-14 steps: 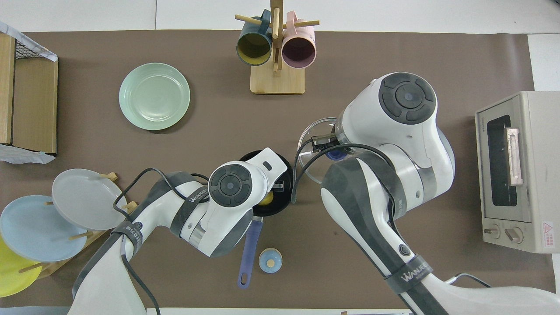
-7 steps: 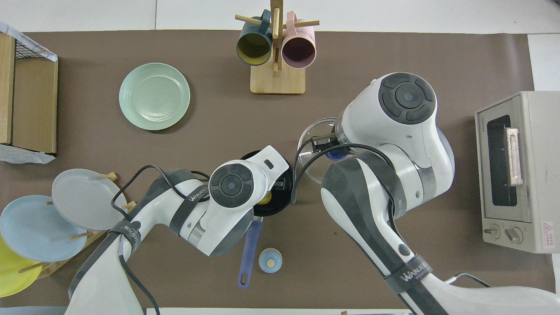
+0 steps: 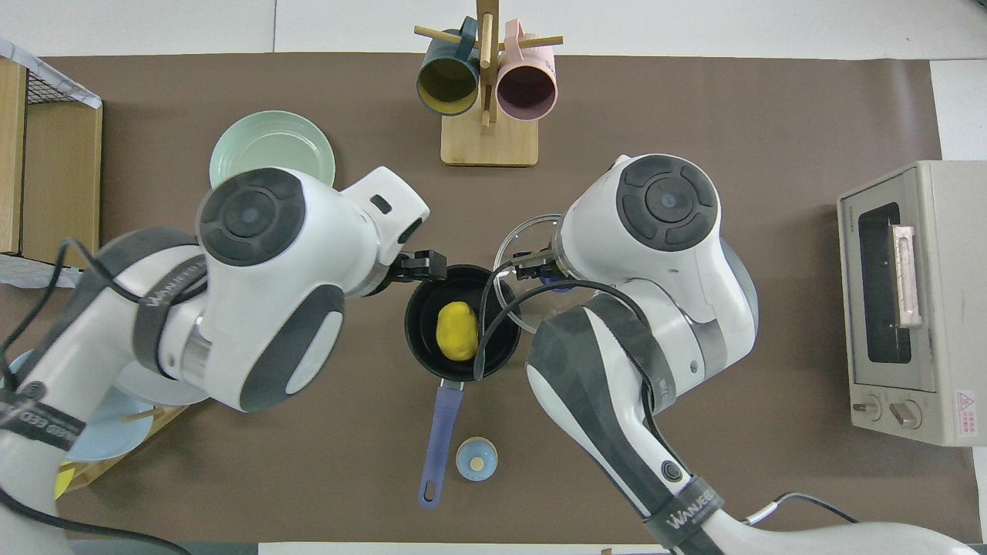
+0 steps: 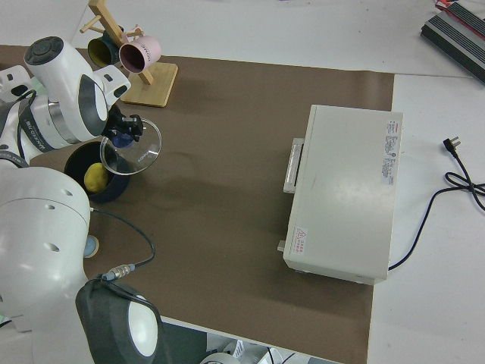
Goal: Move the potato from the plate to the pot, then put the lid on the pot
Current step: 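Withdraw the left gripper while the right gripper brings the lid over the pan, then lower the glass lid onto the saucepan with the right gripper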
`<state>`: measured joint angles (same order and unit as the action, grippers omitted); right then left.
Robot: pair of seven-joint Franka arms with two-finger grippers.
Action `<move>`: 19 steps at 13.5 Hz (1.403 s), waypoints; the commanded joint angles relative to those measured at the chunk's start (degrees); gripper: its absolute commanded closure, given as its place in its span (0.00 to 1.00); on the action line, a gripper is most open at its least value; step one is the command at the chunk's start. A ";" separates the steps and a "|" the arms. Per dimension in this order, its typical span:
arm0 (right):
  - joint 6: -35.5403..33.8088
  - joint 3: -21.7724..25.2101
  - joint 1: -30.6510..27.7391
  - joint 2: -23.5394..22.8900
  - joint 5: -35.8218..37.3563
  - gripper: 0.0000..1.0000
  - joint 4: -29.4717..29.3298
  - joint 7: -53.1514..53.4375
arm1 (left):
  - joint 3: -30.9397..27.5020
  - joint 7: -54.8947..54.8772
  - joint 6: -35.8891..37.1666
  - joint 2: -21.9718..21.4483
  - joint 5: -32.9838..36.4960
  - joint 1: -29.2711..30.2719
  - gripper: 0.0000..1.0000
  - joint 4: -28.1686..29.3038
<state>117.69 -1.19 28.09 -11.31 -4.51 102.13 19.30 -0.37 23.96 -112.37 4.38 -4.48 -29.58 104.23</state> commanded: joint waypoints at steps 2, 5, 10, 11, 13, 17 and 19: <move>2.90 0.05 6.96 -1.77 2.56 1.00 -1.22 8.01 | -0.25 -10.30 9.51 -3.15 -1.41 11.45 0.00 -6.31; 2.99 0.05 11.98 -5.55 5.65 1.00 -5.26 16.89 | -0.25 -19.97 16.10 -3.24 -0.80 19.89 0.00 -10.70; 3.07 0.05 13.49 -6.53 6.36 1.00 -5.45 18.23 | -0.16 -28.79 23.24 -6.30 2.26 25.98 0.00 -10.89; 3.16 0.05 13.49 -6.53 6.36 1.00 -5.19 18.23 | -0.07 -28.79 24.29 -7.44 4.02 25.89 0.00 -10.55; 3.34 0.05 13.40 -6.71 6.44 1.00 -4.84 18.14 | -0.07 -28.71 26.23 -8.86 4.30 25.63 0.00 -10.28; 3.69 0.05 13.05 -7.67 6.44 1.00 -4.48 17.88 | -0.25 -28.36 26.59 -10.09 4.30 24.05 0.00 -8.44; 3.07 0.05 12.87 -7.67 7.06 1.00 -4.48 17.61 | -0.77 -28.27 26.59 -9.48 4.30 23.43 0.00 -8.61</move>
<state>120.61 -0.84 41.61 -19.03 1.45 97.94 36.92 -0.27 -4.28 -85.97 -4.58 -1.28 -4.54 94.47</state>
